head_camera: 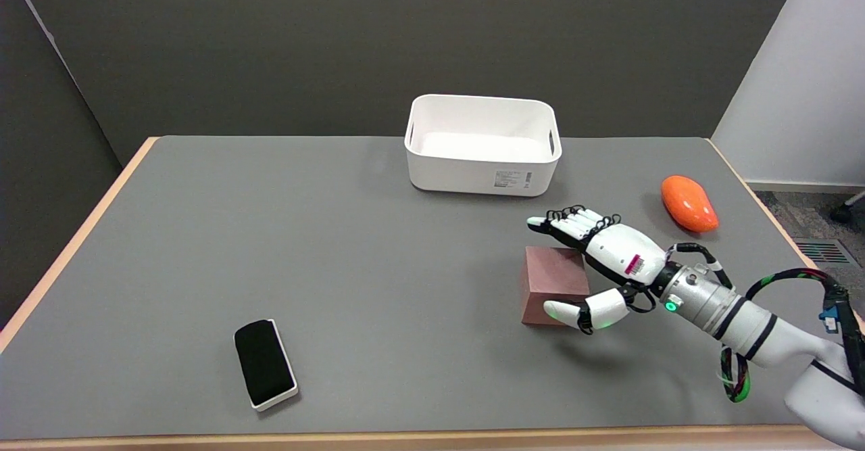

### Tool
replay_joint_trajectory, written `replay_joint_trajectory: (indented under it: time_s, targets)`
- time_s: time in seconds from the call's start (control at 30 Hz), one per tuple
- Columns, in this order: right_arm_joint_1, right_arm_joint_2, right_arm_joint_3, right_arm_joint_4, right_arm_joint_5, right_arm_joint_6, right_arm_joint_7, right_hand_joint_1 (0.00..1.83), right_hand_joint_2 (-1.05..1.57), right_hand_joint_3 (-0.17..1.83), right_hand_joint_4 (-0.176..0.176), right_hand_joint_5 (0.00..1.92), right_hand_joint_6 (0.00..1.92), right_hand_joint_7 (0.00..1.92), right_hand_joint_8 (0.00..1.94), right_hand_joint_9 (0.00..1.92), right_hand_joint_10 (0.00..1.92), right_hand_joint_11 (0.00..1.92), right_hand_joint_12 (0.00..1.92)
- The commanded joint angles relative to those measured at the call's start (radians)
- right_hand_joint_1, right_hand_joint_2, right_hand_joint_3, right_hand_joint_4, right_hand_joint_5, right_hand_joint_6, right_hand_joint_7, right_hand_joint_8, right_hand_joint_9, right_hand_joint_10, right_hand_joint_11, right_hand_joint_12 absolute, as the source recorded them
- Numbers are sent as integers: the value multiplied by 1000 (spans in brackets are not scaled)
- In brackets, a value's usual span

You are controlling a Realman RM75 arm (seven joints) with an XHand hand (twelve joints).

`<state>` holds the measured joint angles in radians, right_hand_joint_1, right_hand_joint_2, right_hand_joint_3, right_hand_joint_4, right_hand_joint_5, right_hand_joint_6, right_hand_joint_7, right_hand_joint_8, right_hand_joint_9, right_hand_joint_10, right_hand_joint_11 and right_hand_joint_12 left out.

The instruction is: Pick up wooden cube.

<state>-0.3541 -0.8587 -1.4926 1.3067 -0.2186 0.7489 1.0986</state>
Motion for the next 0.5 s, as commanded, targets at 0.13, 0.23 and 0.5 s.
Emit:
replay_joint_trajectory:
  time_s: [0.13,0.23,0.5]
  targets:
    - [50,-24,-45,-53,14,-8,-14,559,598,838,-50,153,348,358,431,229,852,103,1297]
    - [52,-55,-34,-61,41,19,-80,850,652,914,-93,279,530,560,692,500,1132,367,1586]
    - [65,-72,-49,-89,127,111,-254,1256,1108,254,-153,561,1280,849,1372,804,1343,507,1921]
